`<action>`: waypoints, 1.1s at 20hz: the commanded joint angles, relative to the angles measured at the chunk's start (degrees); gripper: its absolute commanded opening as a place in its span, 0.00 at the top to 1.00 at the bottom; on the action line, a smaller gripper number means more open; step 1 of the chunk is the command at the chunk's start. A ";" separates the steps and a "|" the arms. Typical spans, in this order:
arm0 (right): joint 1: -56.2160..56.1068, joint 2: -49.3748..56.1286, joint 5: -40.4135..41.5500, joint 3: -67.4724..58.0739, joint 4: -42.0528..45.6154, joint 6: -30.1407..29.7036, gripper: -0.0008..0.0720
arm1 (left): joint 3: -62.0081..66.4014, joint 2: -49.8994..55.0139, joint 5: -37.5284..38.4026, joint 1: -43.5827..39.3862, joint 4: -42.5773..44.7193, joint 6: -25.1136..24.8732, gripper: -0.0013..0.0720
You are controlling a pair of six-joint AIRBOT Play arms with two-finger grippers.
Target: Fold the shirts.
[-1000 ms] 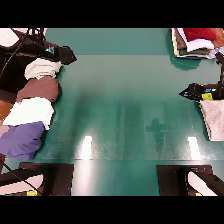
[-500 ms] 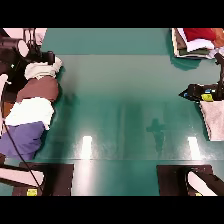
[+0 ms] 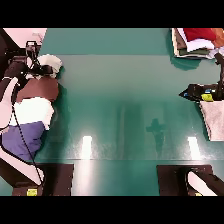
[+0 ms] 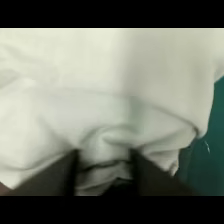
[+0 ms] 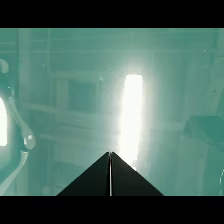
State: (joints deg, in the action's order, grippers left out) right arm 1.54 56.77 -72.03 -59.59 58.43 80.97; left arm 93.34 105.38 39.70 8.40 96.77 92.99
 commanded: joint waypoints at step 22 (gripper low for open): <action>0.00 -0.04 3.34 -30.75 0.02 -0.09 0.97 | 12.46 -38.40 40.98 -32.87 -17.90 -5.99 0.94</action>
State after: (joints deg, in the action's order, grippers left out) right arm 1.56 56.75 -68.14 -88.09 58.46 80.93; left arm 111.81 68.49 74.78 -18.02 85.08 87.15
